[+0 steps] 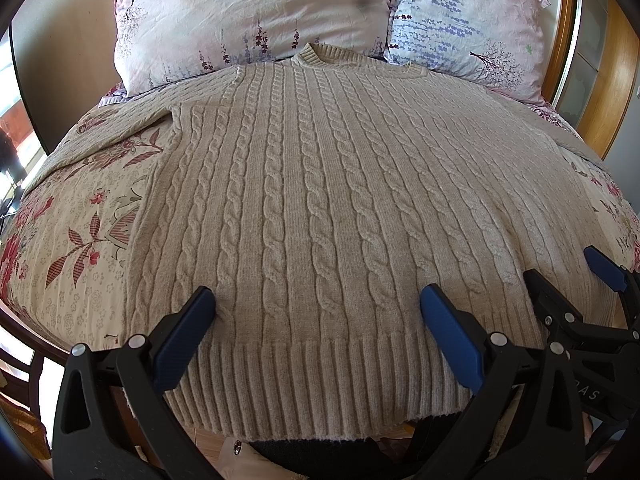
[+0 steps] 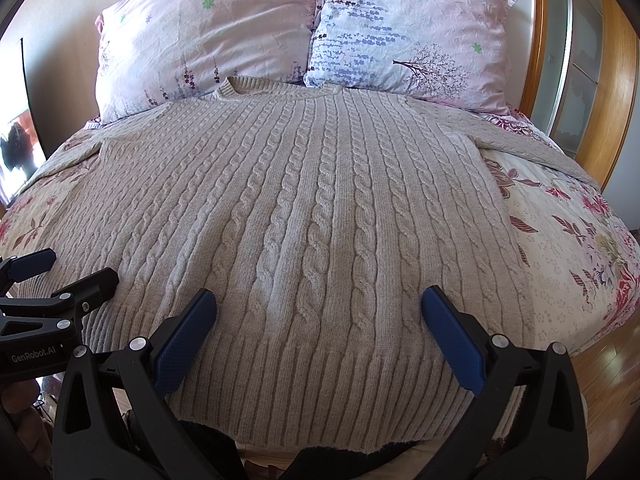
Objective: Fold small clothes
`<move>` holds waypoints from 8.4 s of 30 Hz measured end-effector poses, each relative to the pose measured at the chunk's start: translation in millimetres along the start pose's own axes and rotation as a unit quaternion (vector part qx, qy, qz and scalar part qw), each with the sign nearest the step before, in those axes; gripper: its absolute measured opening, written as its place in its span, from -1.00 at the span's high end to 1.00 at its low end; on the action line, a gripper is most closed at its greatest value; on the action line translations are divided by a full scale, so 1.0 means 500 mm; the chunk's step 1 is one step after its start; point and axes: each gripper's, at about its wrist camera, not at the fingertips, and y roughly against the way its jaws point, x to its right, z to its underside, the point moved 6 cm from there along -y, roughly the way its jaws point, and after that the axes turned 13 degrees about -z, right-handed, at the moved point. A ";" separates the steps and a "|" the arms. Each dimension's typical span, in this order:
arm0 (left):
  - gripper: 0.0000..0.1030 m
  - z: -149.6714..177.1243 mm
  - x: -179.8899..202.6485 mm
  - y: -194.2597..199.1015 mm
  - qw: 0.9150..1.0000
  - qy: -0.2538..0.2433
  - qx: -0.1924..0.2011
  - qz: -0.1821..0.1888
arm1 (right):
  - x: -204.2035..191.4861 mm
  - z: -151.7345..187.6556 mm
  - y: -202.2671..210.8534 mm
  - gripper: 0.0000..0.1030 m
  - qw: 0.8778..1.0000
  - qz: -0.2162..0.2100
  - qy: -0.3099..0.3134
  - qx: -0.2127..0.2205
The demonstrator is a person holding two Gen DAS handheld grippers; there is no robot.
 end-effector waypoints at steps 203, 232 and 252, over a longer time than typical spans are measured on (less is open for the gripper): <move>0.27 -0.403 -0.136 -0.345 0.939 0.237 -0.072 0.240 | 0.379 -0.222 -0.189 0.85 0.910 -0.122 -0.389 0.083; -0.07 -0.227 -0.584 -0.239 0.915 0.383 -0.032 0.123 | 0.287 -0.271 -0.201 -0.62 0.951 -0.167 -0.252 0.061; 0.78 -0.177 -0.719 -0.356 0.798 0.588 -0.047 0.120 | 0.287 -0.273 -0.180 -0.66 0.941 -0.201 -0.260 0.081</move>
